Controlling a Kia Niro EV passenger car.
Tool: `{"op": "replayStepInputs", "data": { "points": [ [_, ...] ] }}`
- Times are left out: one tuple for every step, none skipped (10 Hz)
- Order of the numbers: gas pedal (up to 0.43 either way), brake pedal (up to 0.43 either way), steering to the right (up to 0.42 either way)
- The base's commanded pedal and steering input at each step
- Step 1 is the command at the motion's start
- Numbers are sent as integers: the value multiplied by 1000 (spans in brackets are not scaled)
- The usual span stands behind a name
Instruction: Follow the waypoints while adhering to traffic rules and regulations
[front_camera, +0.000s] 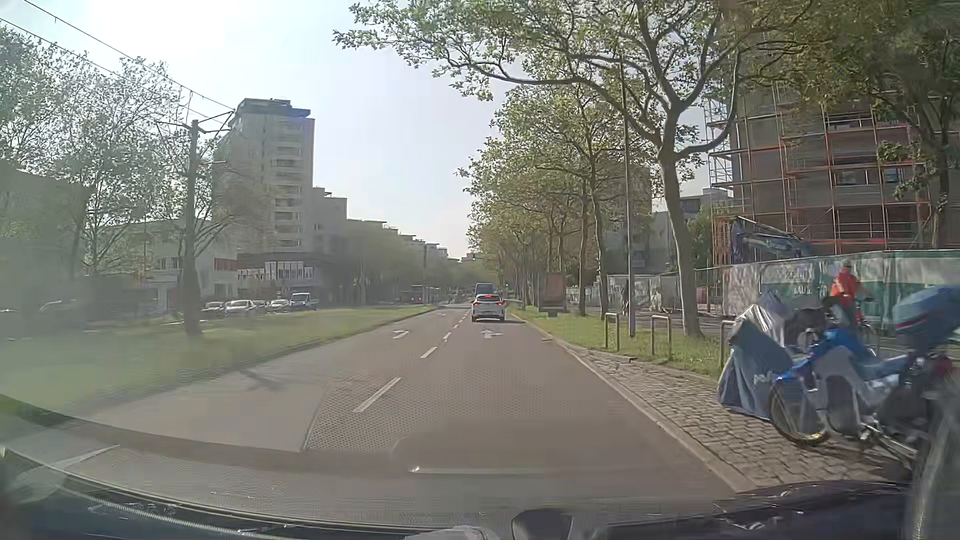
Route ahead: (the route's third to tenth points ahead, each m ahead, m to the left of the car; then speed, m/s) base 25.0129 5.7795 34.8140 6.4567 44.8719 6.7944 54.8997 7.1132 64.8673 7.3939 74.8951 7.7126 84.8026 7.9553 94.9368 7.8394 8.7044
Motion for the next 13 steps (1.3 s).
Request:
{"op": "replayStepInputs", "data": {
  "points": [
    [0, 61, 0],
    [0, 98, 0],
    [0, 116, 0],
    [0, 128, 0],
    [0, 134, 0],
    [0, 140, 0],
    [0, 146, 0],
    [0, 152, 0],
    [0, 171, 0],
    [0, 177, 0],
    [0, 177, 0],
    [0, 183, 0],
    [0, 189, -1]
  ]
}}
